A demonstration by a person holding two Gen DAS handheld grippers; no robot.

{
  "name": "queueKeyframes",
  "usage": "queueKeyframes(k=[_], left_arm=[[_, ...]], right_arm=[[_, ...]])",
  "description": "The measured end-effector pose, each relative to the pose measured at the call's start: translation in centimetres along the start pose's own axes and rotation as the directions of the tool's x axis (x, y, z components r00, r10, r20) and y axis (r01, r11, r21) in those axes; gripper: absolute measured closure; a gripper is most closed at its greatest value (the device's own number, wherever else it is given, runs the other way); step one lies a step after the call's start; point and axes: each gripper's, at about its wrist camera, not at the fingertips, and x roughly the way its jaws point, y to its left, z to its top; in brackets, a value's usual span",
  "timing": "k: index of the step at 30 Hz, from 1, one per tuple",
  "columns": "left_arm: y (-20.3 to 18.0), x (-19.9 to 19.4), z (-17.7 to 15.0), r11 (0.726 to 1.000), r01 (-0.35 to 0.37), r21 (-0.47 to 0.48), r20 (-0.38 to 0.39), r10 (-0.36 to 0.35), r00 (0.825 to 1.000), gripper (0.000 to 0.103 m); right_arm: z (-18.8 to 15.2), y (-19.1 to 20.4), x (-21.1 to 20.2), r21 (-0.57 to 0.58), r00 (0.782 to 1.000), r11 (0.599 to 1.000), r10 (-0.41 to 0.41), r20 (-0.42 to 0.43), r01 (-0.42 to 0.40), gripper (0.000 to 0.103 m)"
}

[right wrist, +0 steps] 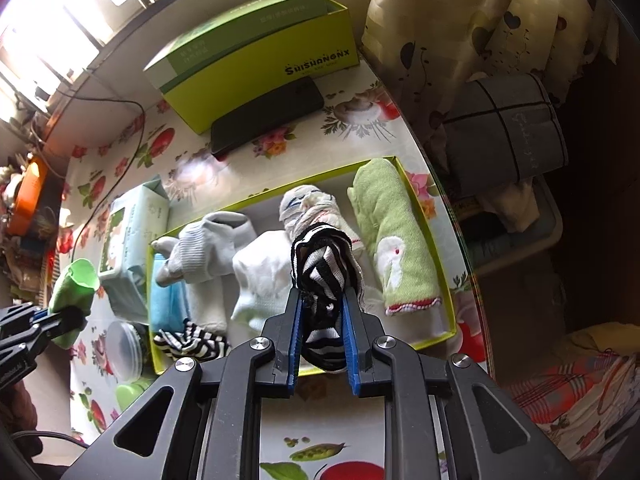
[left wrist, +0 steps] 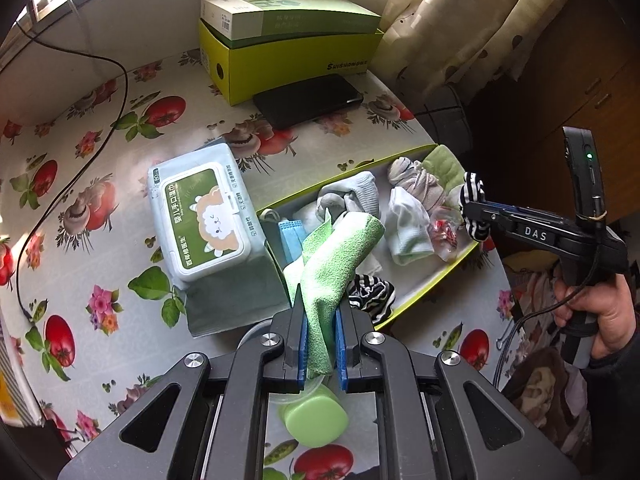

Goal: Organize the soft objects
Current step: 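Lower the striped sock and green cloth into the tray and open both grippers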

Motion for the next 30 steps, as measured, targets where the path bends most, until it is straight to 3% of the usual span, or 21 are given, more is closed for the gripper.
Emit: queueKeyframes(k=[7,16,30], left_arm=[[-1.0,0.7,0.8,1.000,0.006,0.020,-0.011,-0.005,1.000,0.092],[-3.6,2.8,1.6,0.996,0.032,0.089,-0.050,-0.027,0.998,0.092],[-9.0,9.2,2.5,0.964,0.141,0.227,-0.178,-0.101,0.979,0.092]], right_arm=[[-0.3,-0.5,1.8,0.004,0.999,1.000,0.013,-0.045,-0.013,0.065],[-0.9,-0.5,-0.7,0.023,0.999,0.998,0.052,0.011,-0.052,0.064],[-3.0,-0.9,-1.3,0.050,0.996,0.995,0.087,0.001,-0.087,0.064]])
